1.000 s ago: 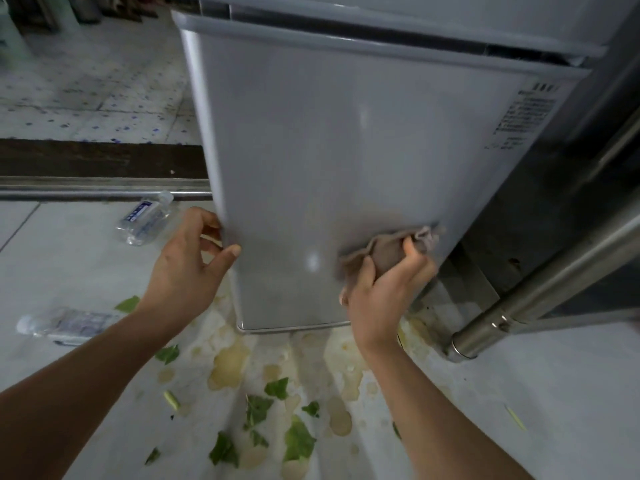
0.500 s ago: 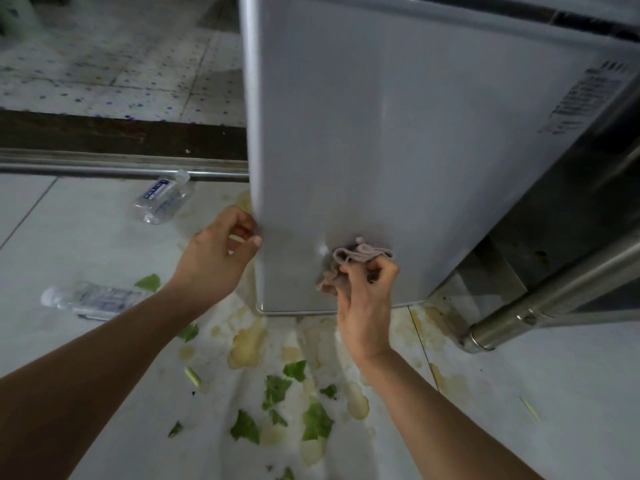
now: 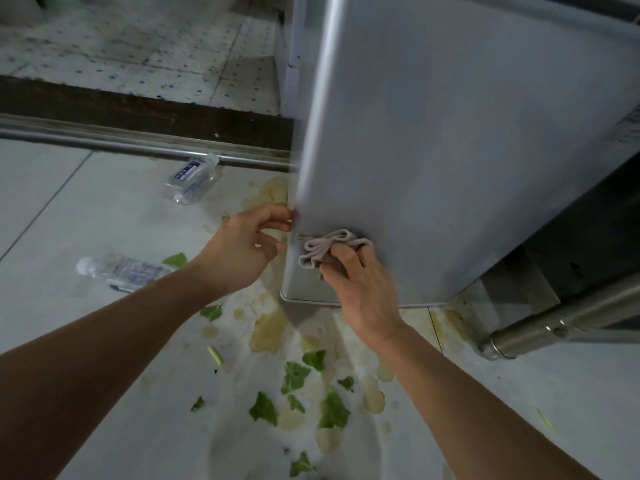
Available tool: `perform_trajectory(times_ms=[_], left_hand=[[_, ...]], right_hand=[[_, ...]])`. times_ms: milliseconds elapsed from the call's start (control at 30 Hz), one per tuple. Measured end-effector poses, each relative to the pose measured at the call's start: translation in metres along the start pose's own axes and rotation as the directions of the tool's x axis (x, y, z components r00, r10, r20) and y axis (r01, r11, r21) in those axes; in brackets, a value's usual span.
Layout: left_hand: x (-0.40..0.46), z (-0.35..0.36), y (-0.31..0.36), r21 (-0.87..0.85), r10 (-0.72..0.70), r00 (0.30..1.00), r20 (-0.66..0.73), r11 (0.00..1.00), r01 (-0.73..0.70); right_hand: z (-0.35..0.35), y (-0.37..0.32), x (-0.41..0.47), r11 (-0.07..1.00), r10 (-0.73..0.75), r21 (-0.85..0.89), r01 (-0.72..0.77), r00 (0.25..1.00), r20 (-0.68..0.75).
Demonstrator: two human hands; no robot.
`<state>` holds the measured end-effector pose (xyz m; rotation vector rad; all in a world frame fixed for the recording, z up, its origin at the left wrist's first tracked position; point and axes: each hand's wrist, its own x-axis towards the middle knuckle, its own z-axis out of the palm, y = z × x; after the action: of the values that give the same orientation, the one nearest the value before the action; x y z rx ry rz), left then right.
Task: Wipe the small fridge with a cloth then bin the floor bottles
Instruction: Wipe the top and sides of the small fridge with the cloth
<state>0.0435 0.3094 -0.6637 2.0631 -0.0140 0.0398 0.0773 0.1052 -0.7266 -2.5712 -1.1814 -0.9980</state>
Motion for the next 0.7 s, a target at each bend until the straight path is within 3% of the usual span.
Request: perform_trajectory(times_ms=[67, 233, 300, 367, 467, 533, 600, 700], left_hand=[[-0.003, -0.003, 0.000, 0.035, 0.004, 1.000, 0.014, 0.999, -0.005], [-0.012, -0.011, -0.007, 0.099, 0.003, 0.998, -0.058, 0.995, 0.003], [-0.014, -0.013, -0.012, 0.098, -0.014, 0.997, -0.082, 0.995, 0.022], [-0.017, -0.015, -0.016, 0.090, -0.033, 0.993, -0.112, 0.995, 0.043], [-0.020, -0.017, -0.019, 0.080, -0.061, 0.989, -0.136, 0.994, 0.073], [-0.024, -0.020, -0.021, 0.081, -0.070, 0.987, -0.144, 0.993, 0.082], [-0.028, -0.024, -0.024, 0.082, -0.076, 0.985, -0.155, 0.993, 0.089], [-0.031, -0.030, -0.030, 0.081, -0.116, 0.977, -0.177, 0.988, 0.132]], right_hand=[[-0.009, 0.001, 0.006, 0.999, 0.000, 0.035, 0.000, 1.000, -0.011], [-0.029, 0.004, 0.048, 0.994, 0.105, 0.045, -0.096, 0.940, -0.324], [-0.020, 0.002, 0.050, 0.997, 0.081, 0.029, -0.075, 0.926, -0.370], [-0.007, -0.001, 0.040, 0.999, -0.046, -0.014, 0.044, 0.958, -0.284], [0.006, -0.008, 0.016, 0.949, -0.278, -0.146, 0.281, 0.960, 0.042], [0.004, -0.012, 0.012, 0.935, -0.284, -0.180, 0.305, 0.950, 0.132], [-0.007, -0.012, 0.021, 0.946, -0.238, -0.200, 0.254, 0.966, 0.098], [-0.026, -0.006, 0.049, 0.960, -0.158, -0.245, 0.139, 0.985, -0.064]])
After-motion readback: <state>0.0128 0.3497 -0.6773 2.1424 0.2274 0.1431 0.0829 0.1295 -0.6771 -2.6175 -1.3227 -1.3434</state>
